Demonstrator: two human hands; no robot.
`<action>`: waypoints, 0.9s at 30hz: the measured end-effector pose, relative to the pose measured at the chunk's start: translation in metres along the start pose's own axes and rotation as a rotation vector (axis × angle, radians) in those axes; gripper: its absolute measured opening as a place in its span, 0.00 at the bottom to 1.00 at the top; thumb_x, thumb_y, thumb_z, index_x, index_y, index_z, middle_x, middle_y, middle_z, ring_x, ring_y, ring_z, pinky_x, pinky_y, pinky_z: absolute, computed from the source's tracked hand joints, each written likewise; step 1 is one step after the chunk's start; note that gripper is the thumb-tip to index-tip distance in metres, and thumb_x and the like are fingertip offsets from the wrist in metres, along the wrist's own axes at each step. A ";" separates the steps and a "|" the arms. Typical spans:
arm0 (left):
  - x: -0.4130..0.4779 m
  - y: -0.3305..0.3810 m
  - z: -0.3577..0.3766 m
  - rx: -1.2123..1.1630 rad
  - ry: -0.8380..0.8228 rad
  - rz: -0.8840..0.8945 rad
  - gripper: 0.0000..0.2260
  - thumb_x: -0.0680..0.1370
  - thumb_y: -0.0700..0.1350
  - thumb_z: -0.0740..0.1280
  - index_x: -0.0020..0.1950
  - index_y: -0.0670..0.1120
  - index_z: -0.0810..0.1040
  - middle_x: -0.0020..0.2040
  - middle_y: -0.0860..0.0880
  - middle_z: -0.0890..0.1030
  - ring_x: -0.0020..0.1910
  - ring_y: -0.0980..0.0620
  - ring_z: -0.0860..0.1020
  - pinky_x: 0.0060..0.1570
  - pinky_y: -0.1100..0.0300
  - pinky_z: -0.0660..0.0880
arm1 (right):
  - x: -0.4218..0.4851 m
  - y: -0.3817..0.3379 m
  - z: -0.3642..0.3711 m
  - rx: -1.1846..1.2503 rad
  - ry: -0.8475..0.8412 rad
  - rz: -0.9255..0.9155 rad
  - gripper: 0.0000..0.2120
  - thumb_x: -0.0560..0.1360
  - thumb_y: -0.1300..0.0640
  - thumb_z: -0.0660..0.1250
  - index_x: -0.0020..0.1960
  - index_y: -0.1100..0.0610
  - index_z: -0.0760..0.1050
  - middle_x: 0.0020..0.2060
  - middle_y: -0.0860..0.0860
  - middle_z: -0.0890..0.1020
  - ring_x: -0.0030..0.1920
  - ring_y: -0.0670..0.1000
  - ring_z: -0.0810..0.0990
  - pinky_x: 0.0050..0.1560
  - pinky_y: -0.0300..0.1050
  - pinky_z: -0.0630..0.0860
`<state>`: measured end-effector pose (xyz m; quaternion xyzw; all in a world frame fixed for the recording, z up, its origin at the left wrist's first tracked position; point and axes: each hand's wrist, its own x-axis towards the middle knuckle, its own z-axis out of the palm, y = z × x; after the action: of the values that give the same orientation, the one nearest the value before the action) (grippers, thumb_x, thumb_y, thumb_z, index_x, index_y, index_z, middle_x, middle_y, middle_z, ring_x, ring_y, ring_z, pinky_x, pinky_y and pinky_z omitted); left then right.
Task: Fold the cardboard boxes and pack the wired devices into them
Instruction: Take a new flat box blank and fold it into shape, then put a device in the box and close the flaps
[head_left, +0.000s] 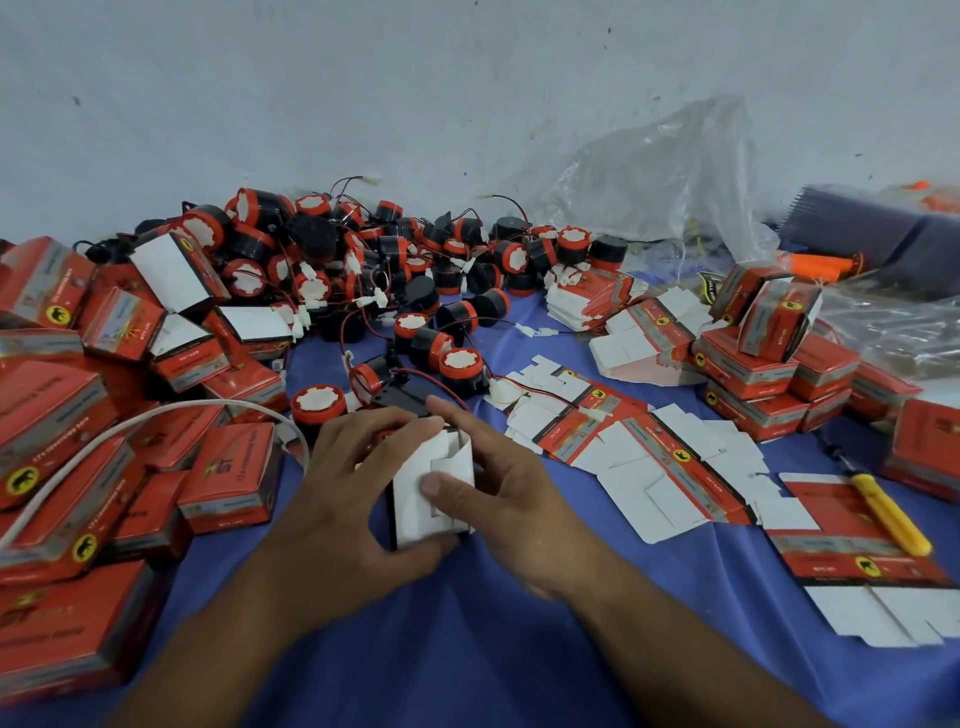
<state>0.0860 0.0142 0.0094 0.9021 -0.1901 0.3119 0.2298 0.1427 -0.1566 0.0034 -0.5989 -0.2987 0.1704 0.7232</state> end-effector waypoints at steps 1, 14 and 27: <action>0.000 0.000 0.000 0.002 0.007 0.003 0.32 0.70 0.58 0.71 0.71 0.49 0.68 0.65 0.49 0.71 0.65 0.49 0.69 0.64 0.58 0.65 | -0.001 0.000 0.000 -0.029 0.001 -0.005 0.27 0.78 0.65 0.68 0.74 0.47 0.68 0.66 0.50 0.80 0.65 0.49 0.79 0.60 0.43 0.77; -0.002 0.002 0.011 -0.026 0.036 -0.007 0.32 0.75 0.60 0.67 0.75 0.49 0.64 0.72 0.49 0.68 0.72 0.49 0.65 0.72 0.63 0.59 | -0.006 -0.006 -0.001 -0.386 0.024 -0.056 0.28 0.83 0.56 0.63 0.79 0.43 0.56 0.72 0.39 0.71 0.72 0.39 0.68 0.71 0.41 0.69; -0.010 -0.012 0.015 0.089 -0.190 -0.037 0.41 0.72 0.66 0.65 0.79 0.51 0.55 0.75 0.54 0.60 0.69 0.58 0.58 0.63 0.62 0.61 | -0.011 -0.014 -0.023 -1.145 -0.232 -0.455 0.40 0.79 0.48 0.68 0.82 0.58 0.51 0.67 0.53 0.74 0.63 0.50 0.73 0.63 0.43 0.70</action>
<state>0.0913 0.0185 -0.0111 0.9403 -0.1802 0.2289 0.1761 0.1472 -0.1845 0.0122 -0.7904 -0.5392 -0.1109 0.2687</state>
